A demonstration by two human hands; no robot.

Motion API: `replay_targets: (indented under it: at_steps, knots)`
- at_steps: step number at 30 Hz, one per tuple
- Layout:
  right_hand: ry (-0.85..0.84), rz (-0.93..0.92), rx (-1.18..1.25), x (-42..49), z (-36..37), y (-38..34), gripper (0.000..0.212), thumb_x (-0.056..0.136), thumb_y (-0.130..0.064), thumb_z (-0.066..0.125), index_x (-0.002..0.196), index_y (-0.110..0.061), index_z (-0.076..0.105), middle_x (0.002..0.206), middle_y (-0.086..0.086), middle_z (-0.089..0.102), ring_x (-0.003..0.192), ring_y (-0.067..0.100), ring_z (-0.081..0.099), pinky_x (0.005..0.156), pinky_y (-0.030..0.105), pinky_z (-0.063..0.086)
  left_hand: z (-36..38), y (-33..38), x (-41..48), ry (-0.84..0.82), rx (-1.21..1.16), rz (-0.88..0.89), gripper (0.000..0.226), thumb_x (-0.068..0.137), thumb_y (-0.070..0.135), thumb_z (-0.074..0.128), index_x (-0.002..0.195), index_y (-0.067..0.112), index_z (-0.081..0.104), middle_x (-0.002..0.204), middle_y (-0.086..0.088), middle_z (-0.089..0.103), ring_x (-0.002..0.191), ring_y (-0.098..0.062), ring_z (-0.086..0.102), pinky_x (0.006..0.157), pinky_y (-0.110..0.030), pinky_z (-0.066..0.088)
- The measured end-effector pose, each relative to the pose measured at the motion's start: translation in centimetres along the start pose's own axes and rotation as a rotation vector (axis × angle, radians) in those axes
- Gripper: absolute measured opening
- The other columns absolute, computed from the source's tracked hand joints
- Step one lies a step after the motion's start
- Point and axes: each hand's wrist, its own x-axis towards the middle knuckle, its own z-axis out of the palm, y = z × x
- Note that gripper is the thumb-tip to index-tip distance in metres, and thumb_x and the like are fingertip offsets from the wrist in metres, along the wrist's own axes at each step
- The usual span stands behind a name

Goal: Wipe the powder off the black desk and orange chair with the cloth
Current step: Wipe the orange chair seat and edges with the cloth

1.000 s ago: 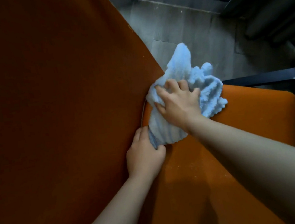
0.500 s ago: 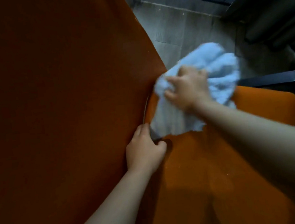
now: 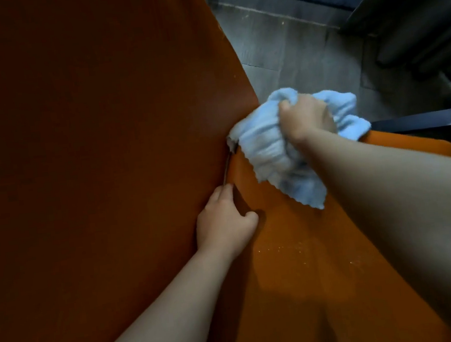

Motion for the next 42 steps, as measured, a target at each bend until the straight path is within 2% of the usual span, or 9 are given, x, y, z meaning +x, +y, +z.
replay_targets:
  at_steps: [6,13,18,23,26,30,33,37,42]
  knots:
    - [-0.016,-0.540,-0.242,-2.5,0.6,2.1,0.041,0.088,-0.040,0.051,0.116,-0.011,0.057,0.116,0.019,0.048,0.112,0.036,0.044,0.081,0.043,0.040,0.4,0.0,0.2,0.010,0.023,0.001,0.067,0.080,0.035,0.057,0.142,0.020,0.034,0.147,0.002,0.035,0.130,-0.021,0.039,0.099,-0.029,0.035]
    - [-0.053,-0.714,-0.382,-3.2,1.7,2.7,0.052,0.085,-0.051,0.047,0.131,-0.028,0.047,0.113,0.013,0.047,0.106,0.034,0.046,0.078,0.044,0.036,0.7,-0.3,-0.1,0.037,0.065,0.050,0.068,0.078,0.035,0.056,0.141,0.023,0.033,0.145,0.004,0.035,0.125,-0.020,0.044,0.093,-0.029,0.039]
    - [-0.147,-0.604,-0.395,-1.2,0.9,2.1,0.052,0.088,-0.051,0.043,0.136,-0.031,0.041,0.115,0.015,0.056,0.105,0.036,0.055,0.077,0.040,0.039,0.4,-0.1,-0.2,0.040,0.091,0.050,0.069,0.080,0.035,0.057,0.142,0.020,0.031,0.147,0.003,0.032,0.128,-0.020,0.039,0.095,-0.028,0.037]
    - [-0.047,0.040,-0.320,3.9,-5.2,5.6,0.043,0.091,-0.036,0.043,0.116,-0.005,0.057,0.121,0.024,0.058,0.112,0.039,0.054,0.080,0.038,0.040,0.5,-0.2,-0.4,0.000,0.079,0.047,0.075,0.083,0.043,0.056,0.147,0.024,0.022,0.150,0.003,0.028,0.129,-0.021,0.041,0.098,-0.029,0.038]
    - [0.065,-0.183,-0.442,2.8,-5.8,5.5,0.039,0.086,-0.040,0.047,0.106,-0.011,0.061,0.112,0.022,0.061,0.105,0.038,0.057,0.084,0.044,0.039,0.3,0.0,-0.3,-0.004,0.074,0.015,0.075,0.083,0.044,0.056,0.147,0.023,0.023,0.150,0.002,0.027,0.128,-0.023,0.042,0.098,-0.030,0.040]
    - [-0.120,-0.740,-0.385,-4.5,0.3,1.3,0.035,0.084,-0.048,0.050,0.106,-0.023,0.060,0.107,0.009,0.065,0.101,0.031,0.060,0.082,0.040,0.032,-0.2,0.1,0.1,-0.048,0.094,0.008,0.058,0.078,0.038,0.058,0.131,0.022,0.041,0.137,-0.001,0.038,0.120,-0.026,0.047,0.089,-0.031,0.039]
    - [-0.124,-0.620,-0.413,-3.2,0.8,1.5,0.041,0.087,-0.049,0.045,0.118,-0.025,0.056,0.111,0.010,0.062,0.102,0.033,0.059,0.082,0.041,0.035,-0.1,-0.1,0.2,-0.031,0.086,0.030,0.063,0.077,0.037,0.059,0.135,0.022,0.039,0.140,0.001,0.036,0.123,-0.025,0.045,0.091,-0.030,0.038]
    - [-0.073,0.012,-0.305,3.5,-5.3,4.9,0.048,0.087,-0.045,0.043,0.116,-0.009,0.059,0.121,0.022,0.059,0.111,0.039,0.054,0.089,0.044,0.040,0.1,-0.3,-0.1,-0.025,0.065,0.037,0.075,0.082,0.044,0.057,0.147,0.023,0.025,0.148,0.002,0.029,0.126,-0.023,0.043,0.091,-0.025,0.035]
    - [-0.050,-0.574,-0.289,-1.0,-3.1,1.4,0.036,0.083,-0.044,0.051,0.107,-0.019,0.061,0.109,0.016,0.066,0.104,0.035,0.059,0.086,0.042,0.039,-0.1,0.1,-0.1,-0.038,0.073,0.016,0.063,0.080,0.039,0.059,0.137,0.023,0.038,0.141,-0.001,0.035,0.122,-0.025,0.046,0.091,-0.030,0.039]
